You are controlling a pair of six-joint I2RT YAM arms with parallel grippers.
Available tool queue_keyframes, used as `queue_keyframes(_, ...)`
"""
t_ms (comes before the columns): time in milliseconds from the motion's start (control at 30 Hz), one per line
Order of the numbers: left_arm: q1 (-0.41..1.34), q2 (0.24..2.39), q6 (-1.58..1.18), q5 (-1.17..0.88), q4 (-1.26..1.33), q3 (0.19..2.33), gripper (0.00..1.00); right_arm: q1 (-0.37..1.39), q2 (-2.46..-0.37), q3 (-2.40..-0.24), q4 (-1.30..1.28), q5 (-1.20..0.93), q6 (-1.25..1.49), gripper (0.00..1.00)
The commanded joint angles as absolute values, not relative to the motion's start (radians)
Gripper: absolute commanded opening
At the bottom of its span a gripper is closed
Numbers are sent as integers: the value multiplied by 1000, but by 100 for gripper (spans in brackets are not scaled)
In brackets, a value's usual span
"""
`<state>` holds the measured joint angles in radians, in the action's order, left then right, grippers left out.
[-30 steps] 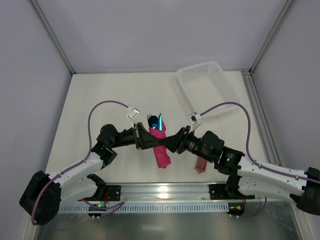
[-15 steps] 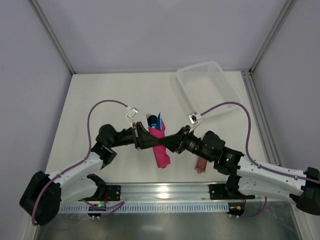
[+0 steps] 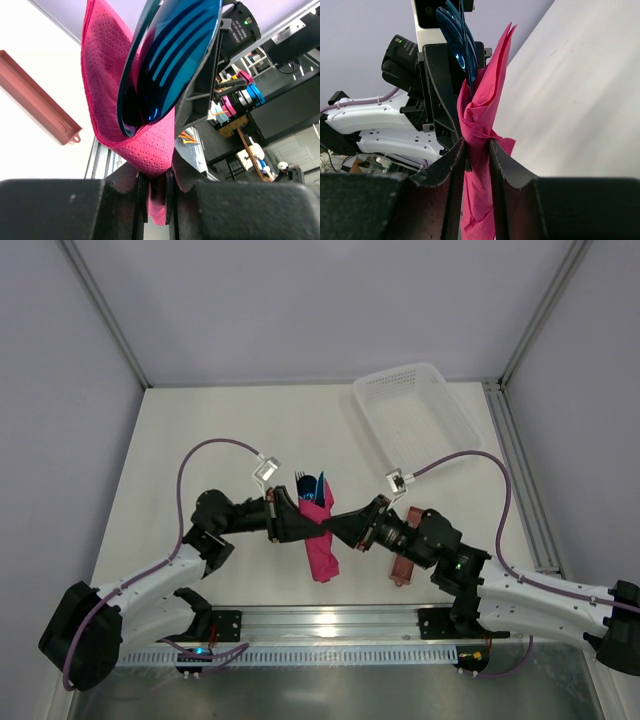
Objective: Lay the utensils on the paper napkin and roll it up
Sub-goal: Roll the napkin.
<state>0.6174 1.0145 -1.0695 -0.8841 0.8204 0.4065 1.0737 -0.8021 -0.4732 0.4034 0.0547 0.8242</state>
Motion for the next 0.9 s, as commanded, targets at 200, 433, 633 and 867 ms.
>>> queue_keyframes(200,635,1015,-1097,-950,894,476,0,1069,-793,-491,518,40,833,15)
queue_keyframes(433,643,1019,-1100,-948,893,469,0,1069,-824,-500,561,17,838,22)
queue_keyframes(633,647,1028,-1094,-942,894,468,0,1069,-850,-499,586,18,842,16)
queue_keyframes(867,647,1042,-1089,-936,845,489,16,1069,-827,-482,618,14,842,4)
